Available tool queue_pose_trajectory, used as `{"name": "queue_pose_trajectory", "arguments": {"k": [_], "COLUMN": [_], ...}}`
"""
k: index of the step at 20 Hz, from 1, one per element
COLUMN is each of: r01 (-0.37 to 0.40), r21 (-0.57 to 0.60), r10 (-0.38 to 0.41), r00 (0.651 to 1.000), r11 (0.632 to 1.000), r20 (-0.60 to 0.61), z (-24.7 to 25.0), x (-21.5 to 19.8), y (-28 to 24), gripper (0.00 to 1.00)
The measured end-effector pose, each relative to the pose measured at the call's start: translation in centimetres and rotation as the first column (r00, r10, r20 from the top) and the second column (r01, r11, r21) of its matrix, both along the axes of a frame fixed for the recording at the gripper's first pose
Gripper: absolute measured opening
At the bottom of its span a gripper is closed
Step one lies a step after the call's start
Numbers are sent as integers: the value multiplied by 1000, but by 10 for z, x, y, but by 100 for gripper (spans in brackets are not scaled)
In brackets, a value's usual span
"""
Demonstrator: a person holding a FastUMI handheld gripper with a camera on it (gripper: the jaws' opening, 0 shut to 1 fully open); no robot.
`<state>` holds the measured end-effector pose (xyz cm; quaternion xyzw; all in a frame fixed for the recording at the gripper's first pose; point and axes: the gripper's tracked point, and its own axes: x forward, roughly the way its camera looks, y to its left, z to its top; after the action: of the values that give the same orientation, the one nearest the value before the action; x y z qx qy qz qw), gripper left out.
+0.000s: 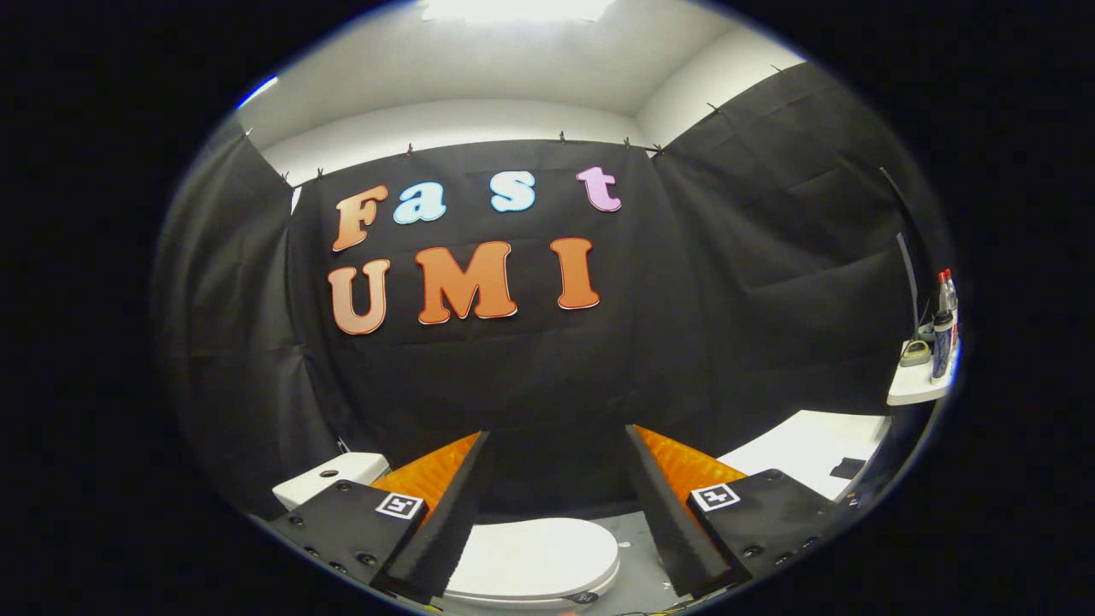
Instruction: Open the toilet lid.
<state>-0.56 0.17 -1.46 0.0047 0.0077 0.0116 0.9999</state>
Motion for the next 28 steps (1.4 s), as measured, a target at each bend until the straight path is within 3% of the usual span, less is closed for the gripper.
{"name": "queue_pose_trajectory", "arguments": {"k": [2, 8, 13, 15, 19, 23, 28], "r01": [-1, 11, -21, -45, 62, 111, 211], "r21": [-14, 104, 192, 306, 452, 385, 345], "r10": [1, -4, 62, 143, 177, 175, 159], "r00": [1000, 998, 977, 942, 867, 754, 598], "r11": [1000, 994, 981, 951, 890, 916, 915], "r20": [-31, -67, -205, -304, -466, -633, -785], "z": [-11, -21, -86, -136, -244, -354, -470], "x": [1, 2, 22, 24, 48, 39, 8], "y": [-6, -22, -13, -7, -29, -48, -72], "gripper": [98, 98, 98, 98, 98, 98, 99]}}
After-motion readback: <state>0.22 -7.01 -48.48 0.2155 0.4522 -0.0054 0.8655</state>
